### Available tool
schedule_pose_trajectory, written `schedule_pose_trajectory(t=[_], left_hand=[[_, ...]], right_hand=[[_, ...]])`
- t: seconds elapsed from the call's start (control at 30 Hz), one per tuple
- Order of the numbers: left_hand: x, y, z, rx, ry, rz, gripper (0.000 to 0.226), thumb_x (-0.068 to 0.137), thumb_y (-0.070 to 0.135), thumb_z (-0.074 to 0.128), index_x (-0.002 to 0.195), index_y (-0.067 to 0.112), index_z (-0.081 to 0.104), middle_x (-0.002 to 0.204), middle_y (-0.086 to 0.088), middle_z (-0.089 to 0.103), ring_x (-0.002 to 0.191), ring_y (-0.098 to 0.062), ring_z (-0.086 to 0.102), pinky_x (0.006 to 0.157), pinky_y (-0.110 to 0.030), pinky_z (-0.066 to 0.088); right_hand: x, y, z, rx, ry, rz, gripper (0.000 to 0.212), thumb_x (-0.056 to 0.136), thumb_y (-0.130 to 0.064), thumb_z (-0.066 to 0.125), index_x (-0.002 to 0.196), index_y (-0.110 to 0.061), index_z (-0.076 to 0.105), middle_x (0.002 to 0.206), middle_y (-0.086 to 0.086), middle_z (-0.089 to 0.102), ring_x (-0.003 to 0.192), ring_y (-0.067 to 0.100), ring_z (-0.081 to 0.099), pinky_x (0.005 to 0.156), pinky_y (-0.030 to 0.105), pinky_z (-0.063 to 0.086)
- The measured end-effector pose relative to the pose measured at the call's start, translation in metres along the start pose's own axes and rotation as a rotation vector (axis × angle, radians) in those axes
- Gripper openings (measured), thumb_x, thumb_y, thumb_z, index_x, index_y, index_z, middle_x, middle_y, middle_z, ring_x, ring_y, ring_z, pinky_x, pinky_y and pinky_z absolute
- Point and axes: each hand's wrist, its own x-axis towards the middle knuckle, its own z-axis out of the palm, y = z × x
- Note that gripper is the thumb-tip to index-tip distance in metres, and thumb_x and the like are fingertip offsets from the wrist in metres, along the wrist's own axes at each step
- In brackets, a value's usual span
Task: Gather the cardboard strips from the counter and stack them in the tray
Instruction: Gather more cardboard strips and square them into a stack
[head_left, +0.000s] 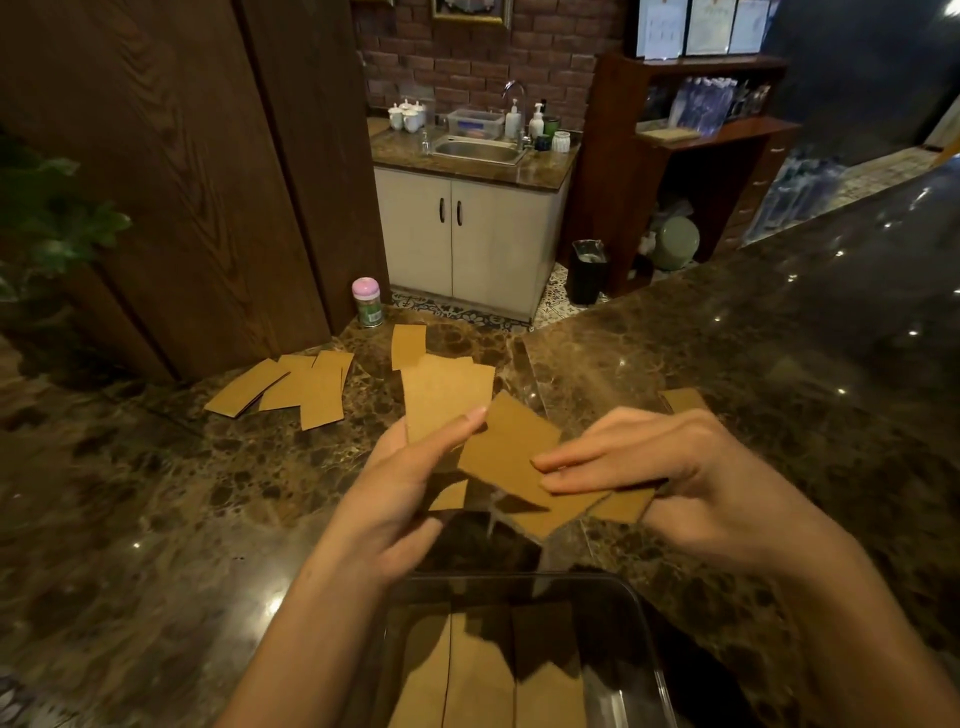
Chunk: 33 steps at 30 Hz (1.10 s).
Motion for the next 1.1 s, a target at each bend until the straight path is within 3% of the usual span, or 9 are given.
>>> schedule_pose_trajectory(t=[0.23,0.33,0.47,0.57,0.67,0.77,0.87,0.97,1.1], left_hand=[[0.003,0.002,-0.015,0.124,-0.100,0.020,0.042,0.072,-0.004,0.078,0.112,0.004,0.065,0.095,-0.014,0.076,0.081,-0.021,0.075,0.062,-0.029,0.060],[0.005,-0.003,-0.021,0.133,-0.052,0.036,0.053,0.070,-0.004,0.079,0.119,0.005,0.063,0.104,-0.017,0.075,0.091,-0.028,0.075,0.067,-0.034,0.061],[0.005,-0.003,-0.028,0.366,-0.018,0.156,0.048,0.074,0.003,0.085,0.113,0.024,0.065,0.097,0.002,0.076,0.093,-0.021,0.073,0.069,-0.031,0.058],[0.003,-0.001,-0.027,0.428,-0.111,0.161,0.047,0.074,0.005,0.085,0.111,0.026,0.065,0.097,0.004,0.075,0.088,-0.019,0.073,0.065,-0.029,0.057],[0.000,0.000,-0.023,0.431,-0.163,0.167,0.053,0.069,0.011,0.085,0.117,0.023,0.063,0.105,-0.002,0.074,0.097,-0.026,0.073,0.071,-0.034,0.059],[0.000,-0.003,-0.023,0.382,-0.144,0.178,0.062,0.066,0.020,0.087,0.122,0.024,0.062,0.113,-0.004,0.073,0.105,-0.027,0.072,0.079,-0.039,0.061],[-0.001,-0.006,-0.021,0.238,-0.089,0.176,0.052,0.075,0.022,0.084,0.123,0.024,0.063,0.112,-0.004,0.074,0.102,-0.027,0.072,0.074,-0.036,0.061],[-0.002,-0.008,-0.013,0.099,-0.067,0.142,0.037,0.096,0.027,0.060,0.132,0.016,0.057,0.115,-0.018,0.074,0.100,-0.035,0.072,0.081,-0.043,0.063],[-0.002,-0.011,-0.005,0.097,0.008,0.197,0.040,0.090,0.021,0.063,0.129,0.013,0.058,0.113,-0.013,0.075,0.099,-0.030,0.074,0.076,-0.036,0.062]], right_hand=[[-0.004,-0.012,0.002,-0.215,-0.206,0.131,0.076,0.079,0.011,0.070,0.128,-0.047,0.069,0.136,-0.038,0.060,0.121,-0.009,0.054,0.092,0.022,0.056],[-0.002,-0.022,-0.005,-0.039,-0.227,0.189,0.061,0.085,0.006,0.072,0.121,-0.044,0.075,0.136,-0.035,0.063,0.123,-0.009,0.058,0.097,0.016,0.053],[0.000,-0.023,-0.016,0.302,-0.154,0.241,0.030,0.090,-0.015,0.077,0.111,-0.036,0.079,0.125,-0.004,0.075,0.082,0.037,0.070,0.071,0.063,0.058],[0.013,-0.012,-0.018,0.366,0.037,0.343,0.032,0.088,-0.023,0.077,0.119,-0.029,0.074,0.112,0.003,0.076,0.081,0.027,0.073,0.068,0.040,0.063],[0.029,-0.002,-0.016,0.309,0.003,0.446,0.007,0.091,-0.023,0.076,0.096,-0.017,0.074,0.084,0.002,0.073,0.072,0.018,0.068,0.070,0.029,0.055],[0.032,0.005,-0.010,0.373,-0.004,0.497,0.007,0.092,-0.021,0.075,0.095,-0.015,0.074,0.086,0.005,0.075,0.077,0.017,0.071,0.075,0.032,0.055],[0.029,0.003,0.003,0.491,0.252,0.534,0.010,0.093,-0.020,0.073,0.103,-0.018,0.074,0.093,0.006,0.078,0.083,0.019,0.076,0.074,0.034,0.060],[0.028,0.001,0.019,0.613,0.537,0.547,0.020,0.095,-0.018,0.071,0.115,-0.021,0.072,0.104,-0.001,0.081,0.093,0.016,0.078,0.074,0.028,0.063],[0.025,-0.006,0.038,0.681,0.608,0.556,0.025,0.096,-0.018,0.071,0.120,-0.023,0.069,0.105,-0.005,0.080,0.094,0.011,0.078,0.073,0.023,0.063]])
